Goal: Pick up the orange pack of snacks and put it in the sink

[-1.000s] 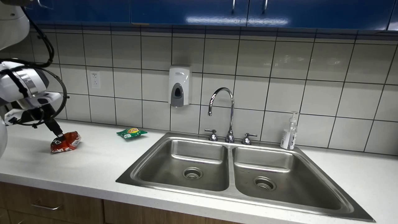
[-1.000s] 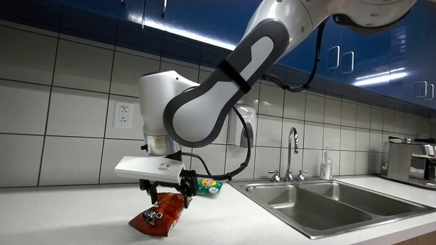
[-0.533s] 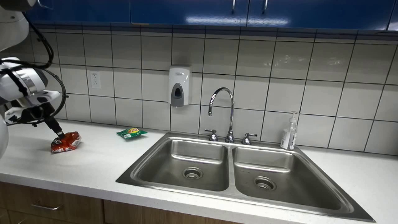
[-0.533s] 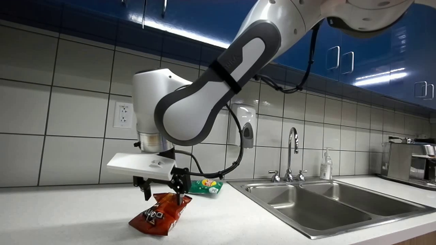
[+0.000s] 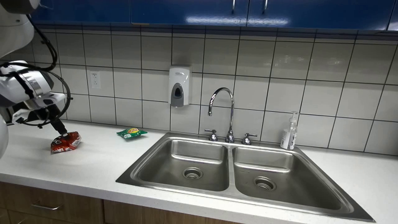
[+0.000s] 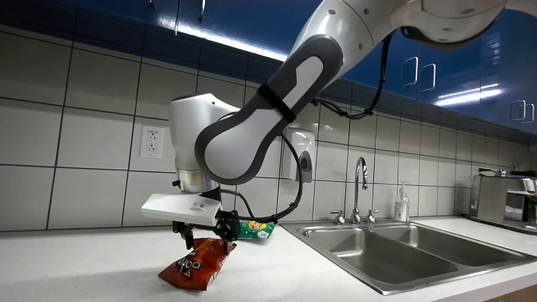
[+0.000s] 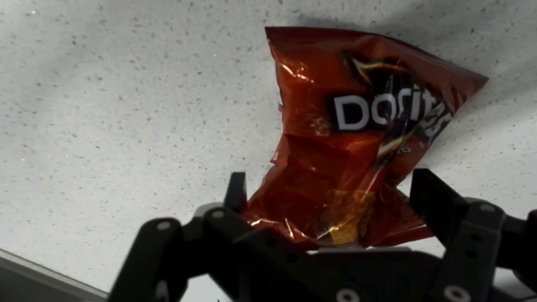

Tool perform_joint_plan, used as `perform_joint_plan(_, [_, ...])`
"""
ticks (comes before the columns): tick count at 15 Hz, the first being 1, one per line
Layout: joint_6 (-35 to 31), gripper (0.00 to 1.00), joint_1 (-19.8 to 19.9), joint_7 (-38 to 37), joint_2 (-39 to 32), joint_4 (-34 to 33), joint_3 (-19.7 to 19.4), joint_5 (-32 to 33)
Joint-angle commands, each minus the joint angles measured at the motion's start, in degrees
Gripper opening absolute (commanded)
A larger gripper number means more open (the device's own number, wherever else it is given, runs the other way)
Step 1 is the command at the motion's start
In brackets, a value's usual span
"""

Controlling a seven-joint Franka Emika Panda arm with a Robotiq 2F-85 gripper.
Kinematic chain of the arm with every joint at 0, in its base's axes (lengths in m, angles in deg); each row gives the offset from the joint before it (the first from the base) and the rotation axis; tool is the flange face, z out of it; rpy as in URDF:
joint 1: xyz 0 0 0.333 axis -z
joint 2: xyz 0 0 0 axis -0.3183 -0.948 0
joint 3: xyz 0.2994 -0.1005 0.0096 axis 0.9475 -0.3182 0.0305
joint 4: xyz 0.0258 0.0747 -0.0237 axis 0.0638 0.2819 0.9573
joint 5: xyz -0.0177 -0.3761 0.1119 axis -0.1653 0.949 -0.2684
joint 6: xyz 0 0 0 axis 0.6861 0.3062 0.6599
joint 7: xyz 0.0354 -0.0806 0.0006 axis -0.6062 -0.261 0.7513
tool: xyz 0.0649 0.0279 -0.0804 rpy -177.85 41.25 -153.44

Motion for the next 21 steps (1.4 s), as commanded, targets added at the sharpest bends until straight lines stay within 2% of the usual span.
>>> perform_joint_plan(1, [1.6,0.74,-0.9,0.3,-0.8,-1.8,-0.7,-1.0])
perform_joint_plan(3, [2.0,0.69,-1.0,0.4,-0.9,-2.0,-0.8,-0.9])
perform_joint_plan(11, [2.7,0.06,-0.9,1.0,-1.5,-2.7,-0.9,-1.2])
perform_joint_plan(12, [2.9,0.01,-0.9,1.1,-1.7,-2.8,-0.9,-1.2])
perform_joint_plan(21, [2.8,0.0,-0.7,1.0,-0.1,-2.5,-0.7,-1.2])
